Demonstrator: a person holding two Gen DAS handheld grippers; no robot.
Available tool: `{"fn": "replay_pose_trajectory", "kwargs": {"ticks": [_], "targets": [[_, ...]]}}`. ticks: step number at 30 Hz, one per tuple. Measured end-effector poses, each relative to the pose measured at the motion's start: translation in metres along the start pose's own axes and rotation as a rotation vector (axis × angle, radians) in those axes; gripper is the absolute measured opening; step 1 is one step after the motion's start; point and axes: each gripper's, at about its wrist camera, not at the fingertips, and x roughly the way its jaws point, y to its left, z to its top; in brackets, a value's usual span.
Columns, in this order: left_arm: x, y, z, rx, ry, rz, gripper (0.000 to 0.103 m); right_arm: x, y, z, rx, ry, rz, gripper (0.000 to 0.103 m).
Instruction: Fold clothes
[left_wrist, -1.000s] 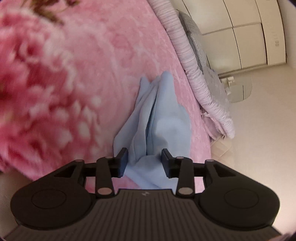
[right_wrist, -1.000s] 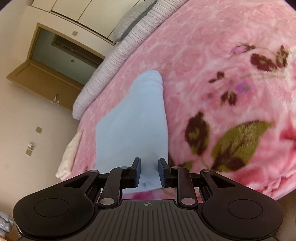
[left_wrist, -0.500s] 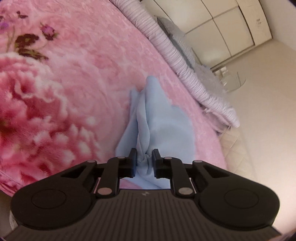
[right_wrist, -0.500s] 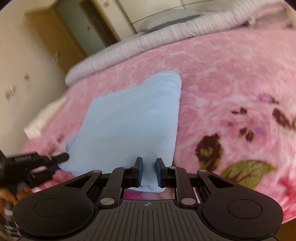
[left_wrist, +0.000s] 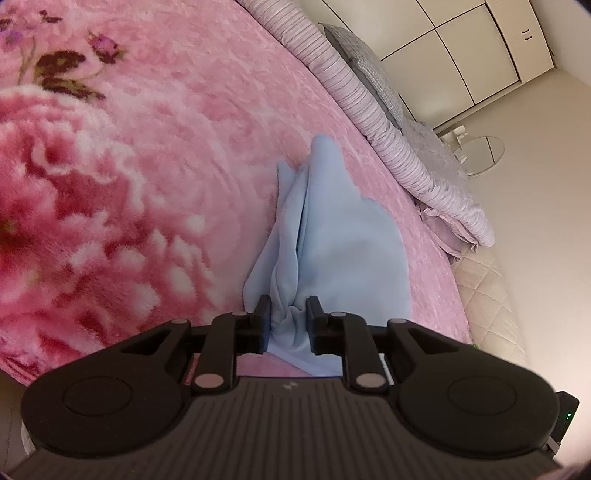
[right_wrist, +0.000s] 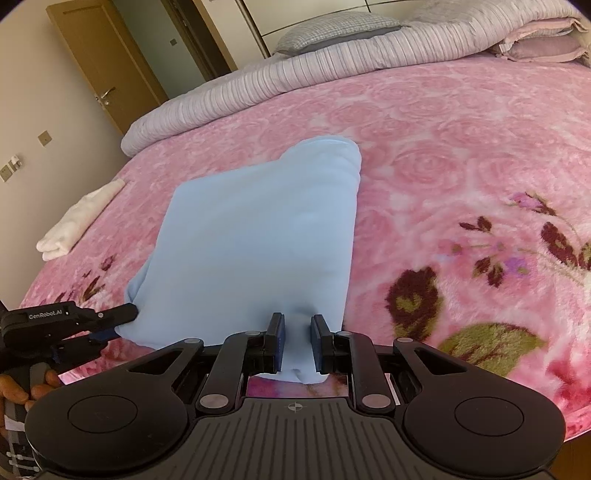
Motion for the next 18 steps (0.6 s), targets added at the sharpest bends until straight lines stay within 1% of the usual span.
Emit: {"fn": "replay_pose_trajectory", "kwargs": {"ticks": [1, 3, 4, 5, 7, 8, 9, 12, 13, 16, 18], "targets": [[-0.006, -0.004, 0.001, 0.002, -0.014, 0.0, 0.018, -0.002, -0.001, 0.001, 0.005, -0.004, 0.004, 0.018], [-0.016, -0.015, 0.002, 0.04, -0.043, 0.02, 0.018, -0.009, -0.003, 0.003, 0.024, -0.032, 0.02, 0.018], [-0.022, -0.022, 0.002, 0.072, -0.06, 0.043, 0.017, -0.013, -0.003, 0.004, 0.025, -0.053, 0.022, 0.018], [-0.027, -0.028, 0.002, 0.109, -0.084, 0.072, 0.014, -0.016, -0.003, 0.005, 0.017, -0.066, 0.021, 0.018], [-0.039, -0.041, 0.002, 0.184, -0.132, 0.133, 0.014, -0.02, -0.002, 0.007, 0.003, -0.081, 0.019, 0.018], [-0.044, -0.045, 0.003, 0.201, -0.144, 0.147, 0.014, -0.02, -0.003, 0.007, 0.004, -0.078, 0.02, 0.018], [-0.047, -0.048, 0.003, 0.213, -0.144, 0.136, 0.014, -0.018, -0.004, 0.007, 0.008, -0.074, 0.025, 0.018], [-0.04, -0.058, 0.001, 0.26, -0.083, 0.066, 0.014, -0.006, -0.003, 0.001, 0.003, -0.02, 0.04, 0.018], [-0.032, -0.06, -0.002, 0.277, -0.054, 0.061, 0.014, -0.002, 0.0, -0.002, -0.015, -0.017, 0.026, 0.018], [-0.001, -0.057, -0.015, 0.295, 0.019, 0.096, 0.014, 0.003, 0.008, -0.005, -0.092, -0.004, 0.003, 0.018], [0.009, -0.052, -0.018, 0.304, 0.026, 0.122, 0.004, 0.004, 0.009, 0.0, -0.133, 0.027, 0.014, 0.018]]}}
